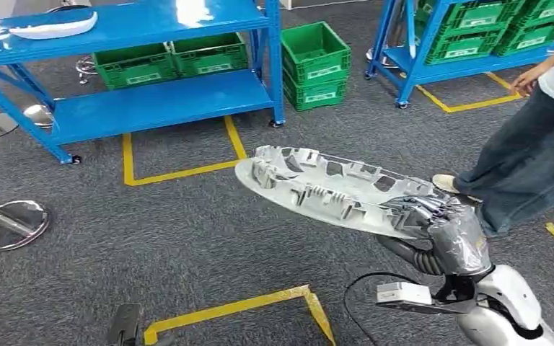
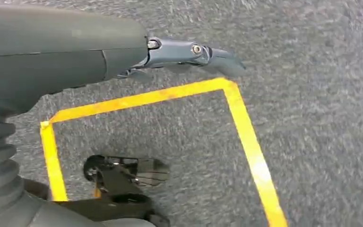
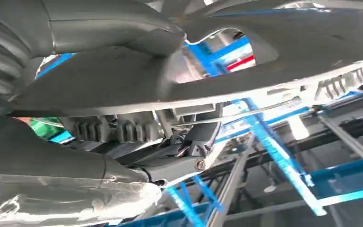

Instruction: Take the parts from the cabinet and place them on the table.

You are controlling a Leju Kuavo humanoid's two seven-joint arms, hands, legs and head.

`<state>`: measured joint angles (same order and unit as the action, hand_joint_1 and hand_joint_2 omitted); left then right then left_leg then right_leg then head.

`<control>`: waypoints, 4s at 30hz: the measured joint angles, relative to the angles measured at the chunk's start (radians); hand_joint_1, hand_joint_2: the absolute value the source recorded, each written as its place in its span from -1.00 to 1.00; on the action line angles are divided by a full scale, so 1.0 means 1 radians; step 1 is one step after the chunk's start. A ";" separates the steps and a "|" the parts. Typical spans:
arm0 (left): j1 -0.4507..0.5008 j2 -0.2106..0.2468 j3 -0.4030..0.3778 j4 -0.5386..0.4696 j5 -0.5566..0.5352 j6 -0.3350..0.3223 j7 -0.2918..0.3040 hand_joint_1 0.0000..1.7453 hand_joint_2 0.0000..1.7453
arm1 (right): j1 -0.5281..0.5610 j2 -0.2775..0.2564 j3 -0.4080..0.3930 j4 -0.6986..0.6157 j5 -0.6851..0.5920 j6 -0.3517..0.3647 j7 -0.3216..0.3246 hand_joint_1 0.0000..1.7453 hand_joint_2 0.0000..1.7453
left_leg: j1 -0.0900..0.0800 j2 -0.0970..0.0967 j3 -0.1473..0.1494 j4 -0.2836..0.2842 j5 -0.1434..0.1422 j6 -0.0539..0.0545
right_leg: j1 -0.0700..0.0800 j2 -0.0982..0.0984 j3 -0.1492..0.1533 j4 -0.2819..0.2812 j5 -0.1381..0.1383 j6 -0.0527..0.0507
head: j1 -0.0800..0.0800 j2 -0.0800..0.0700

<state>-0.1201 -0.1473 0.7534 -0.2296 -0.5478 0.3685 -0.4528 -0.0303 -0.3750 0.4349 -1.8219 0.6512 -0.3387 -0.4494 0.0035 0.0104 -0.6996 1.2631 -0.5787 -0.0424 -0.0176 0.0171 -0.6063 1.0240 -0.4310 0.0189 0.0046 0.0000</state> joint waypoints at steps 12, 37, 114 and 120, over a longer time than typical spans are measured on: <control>-0.012 0.001 0.000 0.000 0.003 -0.004 -0.001 -1.00 1.00 | 0.012 0.000 -0.008 0.000 0.000 -0.008 0.002 1.00 1.00 | 0.005 -0.034 0.132 -0.276 0.146 0.044 | -0.008 0.058 -0.034 0.002 0.018 0.053 | 0.003 0.000; -0.016 0.011 0.000 0.000 0.011 -0.019 -0.007 -1.00 1.00 | 0.006 0.004 -0.007 0.005 0.005 -0.011 -0.001 1.00 1.00 | 0.000 -0.047 0.185 -0.267 0.085 0.011 | 0.004 0.049 -0.049 -0.014 0.061 0.015 | 0.009 0.000; -0.018 0.010 0.000 0.000 0.007 0.006 -0.029 -1.00 1.00 | 0.053 0.006 -0.040 0.001 0.021 -0.058 -0.009 1.00 1.00 | -0.005 -0.014 0.123 -0.253 0.125 0.030 | 0.011 -0.023 0.001 0.016 -0.014 0.044 | 0.011 0.000; -0.014 0.008 -0.001 0.000 0.008 0.006 -0.027 -1.00 1.00 | 0.069 0.006 -0.053 -0.011 0.030 -0.061 0.000 1.00 1.00 | -0.003 -0.012 0.100 -0.205 0.082 0.004 | 0.007 -0.013 -0.006 0.011 -0.005 0.001 | 0.004 0.000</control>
<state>-0.1342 -0.1388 0.7527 -0.2296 -0.5402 0.3742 -0.4799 0.0390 -0.3689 0.3815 -1.8326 0.6813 -0.3994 -0.4498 0.0003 -0.0015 -0.5994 1.0577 -0.4967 -0.0384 -0.0103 0.0046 -0.6126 1.0346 -0.4362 0.0197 0.0084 0.0000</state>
